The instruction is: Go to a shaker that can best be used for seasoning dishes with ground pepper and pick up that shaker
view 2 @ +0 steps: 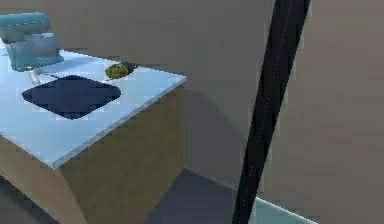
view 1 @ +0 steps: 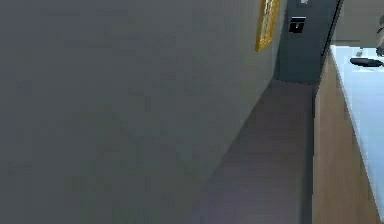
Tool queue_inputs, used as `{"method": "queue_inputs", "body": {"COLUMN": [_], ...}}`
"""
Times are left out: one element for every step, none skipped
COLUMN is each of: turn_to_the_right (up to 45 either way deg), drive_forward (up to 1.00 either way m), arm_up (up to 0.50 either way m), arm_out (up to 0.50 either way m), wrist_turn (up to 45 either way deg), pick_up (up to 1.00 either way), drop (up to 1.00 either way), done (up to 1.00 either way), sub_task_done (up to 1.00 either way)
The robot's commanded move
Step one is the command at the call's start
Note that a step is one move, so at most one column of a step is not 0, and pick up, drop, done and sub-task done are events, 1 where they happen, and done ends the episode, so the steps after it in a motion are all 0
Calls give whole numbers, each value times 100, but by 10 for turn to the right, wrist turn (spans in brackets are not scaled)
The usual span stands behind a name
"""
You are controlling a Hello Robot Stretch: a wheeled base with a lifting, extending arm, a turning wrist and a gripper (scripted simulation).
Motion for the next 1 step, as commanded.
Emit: {"method": "queue_inputs", "body": {"turn_to_the_right": [450], "drive_forward": [0], "arm_up": [0], "arm_out": [0], "wrist_turn": [0], "pick_up": [0], "drop": [0], "done": [0], "sub_task_done": [0]}}
